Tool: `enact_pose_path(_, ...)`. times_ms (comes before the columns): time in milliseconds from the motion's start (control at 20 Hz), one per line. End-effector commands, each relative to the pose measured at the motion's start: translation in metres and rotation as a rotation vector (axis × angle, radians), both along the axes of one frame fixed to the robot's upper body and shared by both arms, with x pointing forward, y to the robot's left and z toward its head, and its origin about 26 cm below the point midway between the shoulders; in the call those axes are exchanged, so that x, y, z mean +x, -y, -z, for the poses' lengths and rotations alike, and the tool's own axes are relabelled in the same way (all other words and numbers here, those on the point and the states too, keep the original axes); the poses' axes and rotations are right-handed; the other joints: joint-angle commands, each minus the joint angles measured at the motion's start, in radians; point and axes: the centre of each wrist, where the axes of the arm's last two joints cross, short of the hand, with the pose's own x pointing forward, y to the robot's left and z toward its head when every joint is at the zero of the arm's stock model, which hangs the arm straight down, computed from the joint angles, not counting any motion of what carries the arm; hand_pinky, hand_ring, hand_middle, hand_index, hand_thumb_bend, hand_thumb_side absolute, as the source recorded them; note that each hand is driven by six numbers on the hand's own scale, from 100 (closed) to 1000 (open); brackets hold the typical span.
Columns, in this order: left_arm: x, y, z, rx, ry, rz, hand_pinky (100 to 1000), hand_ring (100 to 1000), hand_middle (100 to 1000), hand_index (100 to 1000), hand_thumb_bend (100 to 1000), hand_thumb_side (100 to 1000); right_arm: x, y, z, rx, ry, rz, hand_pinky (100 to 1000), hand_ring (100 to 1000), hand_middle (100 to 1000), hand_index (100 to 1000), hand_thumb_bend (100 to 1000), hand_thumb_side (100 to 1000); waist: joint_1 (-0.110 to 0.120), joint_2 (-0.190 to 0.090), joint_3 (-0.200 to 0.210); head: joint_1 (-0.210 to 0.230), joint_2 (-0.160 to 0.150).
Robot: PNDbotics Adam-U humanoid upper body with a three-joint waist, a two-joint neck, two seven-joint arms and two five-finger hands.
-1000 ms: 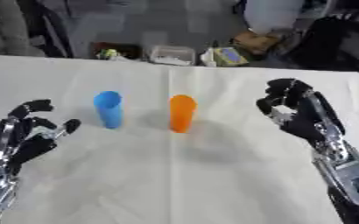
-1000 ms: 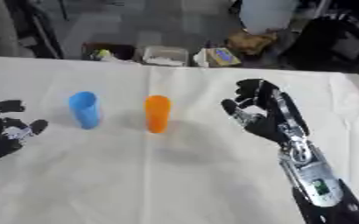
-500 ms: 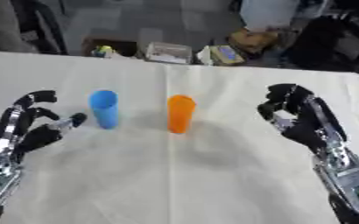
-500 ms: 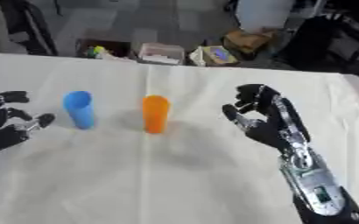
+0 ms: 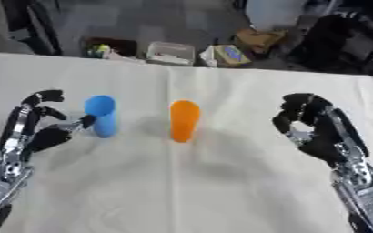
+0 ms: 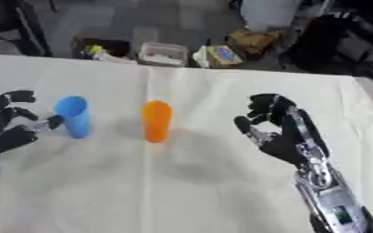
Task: Pour the contents of one cup into another cup.
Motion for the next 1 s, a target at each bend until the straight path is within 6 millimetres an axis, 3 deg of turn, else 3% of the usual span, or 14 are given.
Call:
enact_pose_path(50, 0.003, 0.003, -0.013, 0.019, 0.043, 0.024, 848, 516, 670, 764, 871, 277, 0.000, 0.001, -0.015, -0.004, 0.044, -0.008, 559, 596, 586, 723, 554, 413, 0.005, -0.009, -0.007, 0.011, -0.020)
enact_pose_path(100, 0.004, 0.004, -0.014, 0.023, 0.046, 0.031, 849, 517, 671, 765, 917, 250, 0.000, 0.000, -0.016, -0.004, 0.046, -0.009, 559, 596, 586, 723, 538, 413, 0.005, -0.005, -0.010, 0.013, -0.022)
enact_pose_path(150, 0.004, 0.006, -0.015, 0.025, 0.049, 0.037, 849, 517, 671, 766, 872, 277, 0.000, 0.000, -0.016, -0.004, 0.048, -0.011, 559, 596, 586, 723, 553, 413, 0.005, -0.001, -0.013, 0.014, -0.023)
enact_pose_path(1000, 0.013, 0.017, -0.014, 0.038, 0.065, 0.033, 864, 536, 703, 771, 880, 286, 0.001, -0.004, -0.022, -0.002, 0.063, -0.021, 558, 595, 584, 722, 544, 419, 0.005, 0.035, -0.035, 0.010, -0.032)
